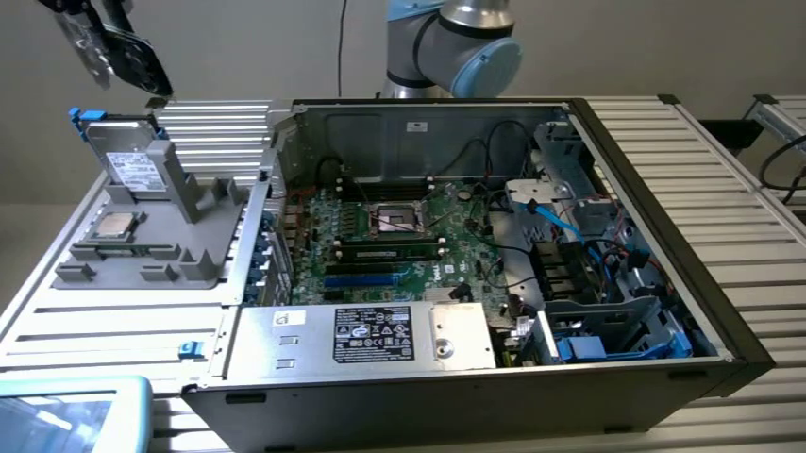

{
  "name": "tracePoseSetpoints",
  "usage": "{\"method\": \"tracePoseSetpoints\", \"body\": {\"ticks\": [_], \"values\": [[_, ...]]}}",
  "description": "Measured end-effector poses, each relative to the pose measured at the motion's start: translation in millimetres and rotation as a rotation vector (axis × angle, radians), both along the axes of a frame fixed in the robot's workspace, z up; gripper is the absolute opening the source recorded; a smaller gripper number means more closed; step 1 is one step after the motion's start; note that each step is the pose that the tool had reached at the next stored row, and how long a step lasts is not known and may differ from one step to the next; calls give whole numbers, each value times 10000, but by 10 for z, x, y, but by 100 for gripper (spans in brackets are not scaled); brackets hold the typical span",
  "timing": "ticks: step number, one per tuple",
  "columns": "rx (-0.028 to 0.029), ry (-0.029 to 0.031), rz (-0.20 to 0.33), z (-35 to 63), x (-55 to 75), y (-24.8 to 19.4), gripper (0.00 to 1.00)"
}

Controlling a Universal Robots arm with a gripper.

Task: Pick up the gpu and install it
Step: 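Pick up the gpu and move the gpu toward the slot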

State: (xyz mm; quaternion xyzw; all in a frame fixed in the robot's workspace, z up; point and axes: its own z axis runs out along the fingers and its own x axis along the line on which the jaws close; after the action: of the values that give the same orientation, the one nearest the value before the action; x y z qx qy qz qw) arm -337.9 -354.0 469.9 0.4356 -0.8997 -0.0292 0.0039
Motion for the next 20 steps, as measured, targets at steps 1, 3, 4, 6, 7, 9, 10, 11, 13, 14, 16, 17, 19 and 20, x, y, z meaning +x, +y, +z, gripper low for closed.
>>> {"method": "tracePoseSetpoints", "body": {"ticks": [1,3,4,6,7,9,10,11,13,14,16,17,19,20], "values": [[0,0,180,-2,0,0,28],[0,0,540,-7,0,0,28],[0,0,721,-9,0,0,28],[0,0,1086,-14,0,0,28],[0,1,1265,-16,0,0,28],[-1,1,1624,-21,0,0,28],[0,0,1804,-23,0,0,28],[-1,0,1990,-26,0,0,28],[0,0,2361,-31,0,0,28],[0,0,2540,-34,0,0,28],[0,-1,2906,-39,0,0,28],[0,-1,3085,-42,0,0,28],[0,-1,3444,-46,0,0,28],[-1,1,3625,-45,0,0,28]]}}
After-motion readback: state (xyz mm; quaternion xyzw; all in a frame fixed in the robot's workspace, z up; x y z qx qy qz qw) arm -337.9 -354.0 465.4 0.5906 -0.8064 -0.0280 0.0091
